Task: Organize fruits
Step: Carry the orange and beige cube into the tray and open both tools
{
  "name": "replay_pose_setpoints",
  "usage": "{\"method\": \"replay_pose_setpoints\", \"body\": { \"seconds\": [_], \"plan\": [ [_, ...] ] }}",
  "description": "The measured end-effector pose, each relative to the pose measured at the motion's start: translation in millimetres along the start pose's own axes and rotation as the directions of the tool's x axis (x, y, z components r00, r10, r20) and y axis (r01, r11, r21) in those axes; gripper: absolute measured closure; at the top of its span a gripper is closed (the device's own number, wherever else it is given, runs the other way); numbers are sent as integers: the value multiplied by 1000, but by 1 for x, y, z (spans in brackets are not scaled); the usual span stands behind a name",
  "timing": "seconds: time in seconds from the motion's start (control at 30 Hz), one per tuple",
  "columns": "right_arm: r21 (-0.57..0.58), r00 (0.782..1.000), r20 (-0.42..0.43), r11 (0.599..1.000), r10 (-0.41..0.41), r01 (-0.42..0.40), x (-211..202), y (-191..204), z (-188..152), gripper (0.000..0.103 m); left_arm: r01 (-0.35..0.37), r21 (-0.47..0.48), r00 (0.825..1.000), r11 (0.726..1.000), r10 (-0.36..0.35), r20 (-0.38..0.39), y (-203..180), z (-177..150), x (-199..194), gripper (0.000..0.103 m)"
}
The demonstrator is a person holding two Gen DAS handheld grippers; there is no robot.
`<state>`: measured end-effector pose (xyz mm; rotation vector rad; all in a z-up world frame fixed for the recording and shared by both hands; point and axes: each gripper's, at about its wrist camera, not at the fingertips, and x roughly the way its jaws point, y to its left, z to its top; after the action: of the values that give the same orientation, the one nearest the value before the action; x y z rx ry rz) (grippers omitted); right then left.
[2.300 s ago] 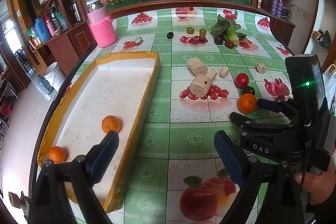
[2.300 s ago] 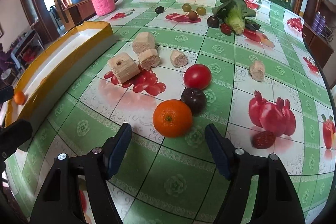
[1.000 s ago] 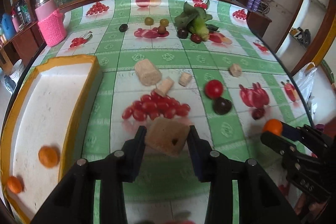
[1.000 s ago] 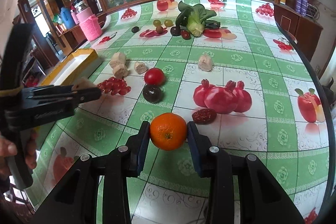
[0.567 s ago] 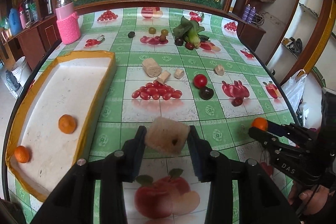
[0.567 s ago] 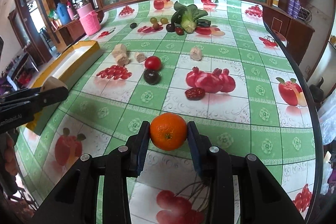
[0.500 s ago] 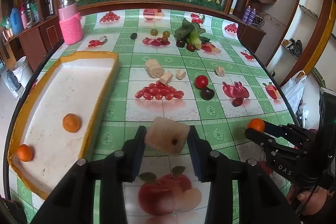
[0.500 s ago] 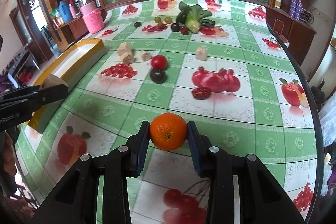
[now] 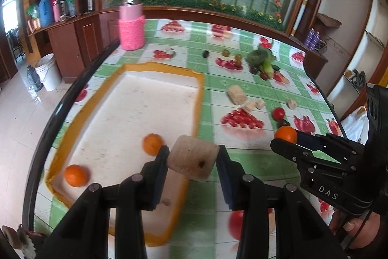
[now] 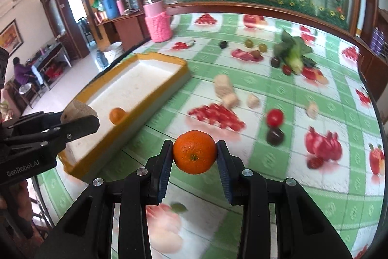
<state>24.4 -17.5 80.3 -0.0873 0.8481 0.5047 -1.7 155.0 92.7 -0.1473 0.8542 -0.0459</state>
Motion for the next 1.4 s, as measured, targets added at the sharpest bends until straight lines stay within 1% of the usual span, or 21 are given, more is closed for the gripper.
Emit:
{"method": "replay_pose_setpoints", "body": {
  "seconds": [0.07, 0.3, 0.4, 0.5, 0.67, 0.77, 1.07, 1.2, 1.23, 1.27, 1.4],
  "plan": [
    [-8, 1000, -5, 1000, 22, -22, 10, 11, 12, 68, -16, -25, 1000, 1000, 16, 2, 18, 4, 1, 61],
    [-39, 997, -25, 997, 68, -69, 50, 48, 52, 68, -116, -83, 993, 990, 115, -15, 77, 14, 15, 61],
    [-51, 996, -34, 996, 77, -79, 68, 60, 67, 68, -153, -91, 988, 984, 152, -26, 95, 18, 27, 61],
    [-56, 994, -59, 994, 87, -90, 89, 69, 77, 68, -173, -97, 984, 980, 169, -47, 107, 20, 39, 61],
    [-66, 987, -136, 994, 81, -91, 128, 79, 81, 68, -176, -94, 982, 980, 169, -81, 115, 19, 58, 61],
    [-77, 984, -162, 994, 68, -82, 142, 81, 80, 68, -175, -87, 981, 981, 167, -95, 116, 18, 66, 61],
    [-140, 981, -190, 988, 31, -59, 159, 87, 79, 68, -176, -85, 977, 981, 164, -137, 125, 13, 84, 61],
    [-177, 981, -192, 984, 2, -36, 163, 90, 77, 67, -190, -65, 974, 980, 180, -136, 124, 12, 86, 60],
    [-183, 981, -194, 983, -3, -34, 164, 90, 78, 66, -194, -59, 973, 979, 184, -140, 123, 12, 86, 60],
    [-186, 982, -191, 982, -2, -34, 164, 90, 78, 61, -196, -53, 972, 979, 187, -144, 123, 13, 87, 60],
    [-190, 983, -185, 981, -6, -30, 161, 90, 77, 61, -197, -54, 971, 979, 187, -150, 123, 12, 85, 54]
  ]
}}
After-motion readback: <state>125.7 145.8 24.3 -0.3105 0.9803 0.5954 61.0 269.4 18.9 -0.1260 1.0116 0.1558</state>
